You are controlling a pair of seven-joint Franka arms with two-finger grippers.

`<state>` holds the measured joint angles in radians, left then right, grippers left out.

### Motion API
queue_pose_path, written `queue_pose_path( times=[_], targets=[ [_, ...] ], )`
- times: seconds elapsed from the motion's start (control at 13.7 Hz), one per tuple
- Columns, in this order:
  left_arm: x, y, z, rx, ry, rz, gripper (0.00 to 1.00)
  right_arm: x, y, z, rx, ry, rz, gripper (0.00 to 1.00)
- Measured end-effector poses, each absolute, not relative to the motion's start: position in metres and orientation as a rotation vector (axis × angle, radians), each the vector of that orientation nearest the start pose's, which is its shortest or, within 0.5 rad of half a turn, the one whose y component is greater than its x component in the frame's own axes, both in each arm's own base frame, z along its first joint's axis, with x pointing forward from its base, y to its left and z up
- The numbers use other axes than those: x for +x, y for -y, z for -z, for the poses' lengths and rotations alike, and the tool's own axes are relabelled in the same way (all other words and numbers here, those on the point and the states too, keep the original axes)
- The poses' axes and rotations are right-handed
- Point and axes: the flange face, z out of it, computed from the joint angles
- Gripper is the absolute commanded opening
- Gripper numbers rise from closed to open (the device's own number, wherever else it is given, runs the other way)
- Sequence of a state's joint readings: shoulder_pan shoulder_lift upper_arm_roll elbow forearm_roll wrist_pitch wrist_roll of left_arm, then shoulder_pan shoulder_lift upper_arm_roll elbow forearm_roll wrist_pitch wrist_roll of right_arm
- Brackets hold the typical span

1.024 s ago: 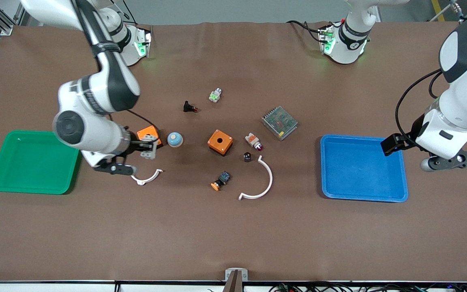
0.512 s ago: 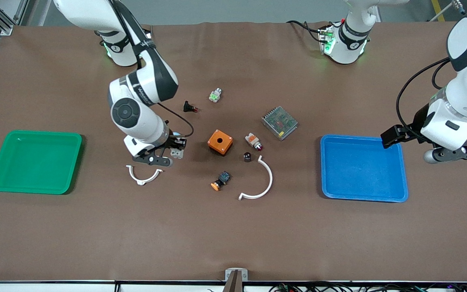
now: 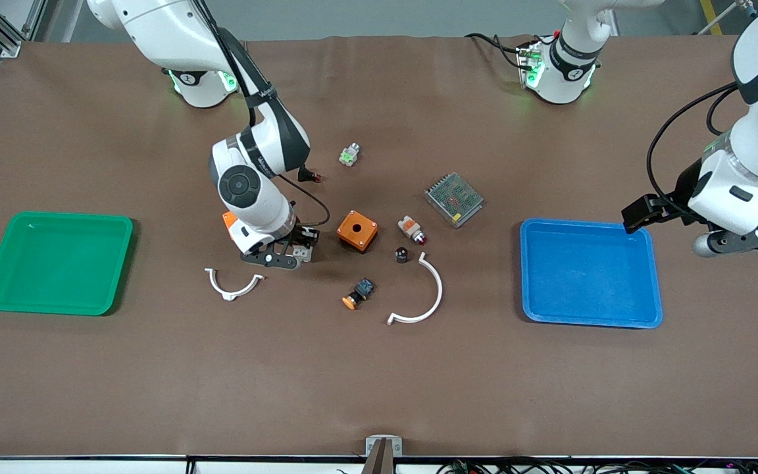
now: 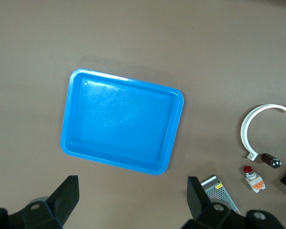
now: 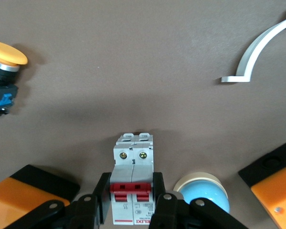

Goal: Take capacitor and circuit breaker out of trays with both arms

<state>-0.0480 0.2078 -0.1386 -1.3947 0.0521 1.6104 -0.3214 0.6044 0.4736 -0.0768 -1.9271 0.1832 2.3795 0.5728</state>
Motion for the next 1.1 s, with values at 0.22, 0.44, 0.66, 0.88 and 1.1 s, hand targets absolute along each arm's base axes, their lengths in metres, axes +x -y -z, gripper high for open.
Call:
queue_pose_path(
  times=[0.22, 0.44, 0.66, 0.88, 1.1],
  targets=[
    [0.612, 0.101, -0.591, -3.114, 0.218, 0.025, 1.00, 0.535, -0.320, -0.239, -3.063, -0.256, -0.096, 0.47],
    [0.612, 0.101, -0.591, -3.113, 0.221, 0.025, 1.00, 0.536, -0.320, -0.239, -3.062, -0.260, -0.094, 1.00],
    [0.612, 0.101, -0.591, -3.113, 0.221, 0.025, 1.00, 0.534, -0.319, -0.246, -3.074, -0.267, -0.144, 1.00],
    [0.612, 0.101, -0.591, -3.114, 0.221, 0.027, 1.00, 0.530, -0.313, -0.302, -3.080, -0.264, -0.232, 1.00],
    [0.611, 0.102, -0.592, -3.114, 0.218, 0.029, 1.00, 0.517, -0.272, -0.409, -3.057, -0.301, -0.325, 1.00]
  ],
)
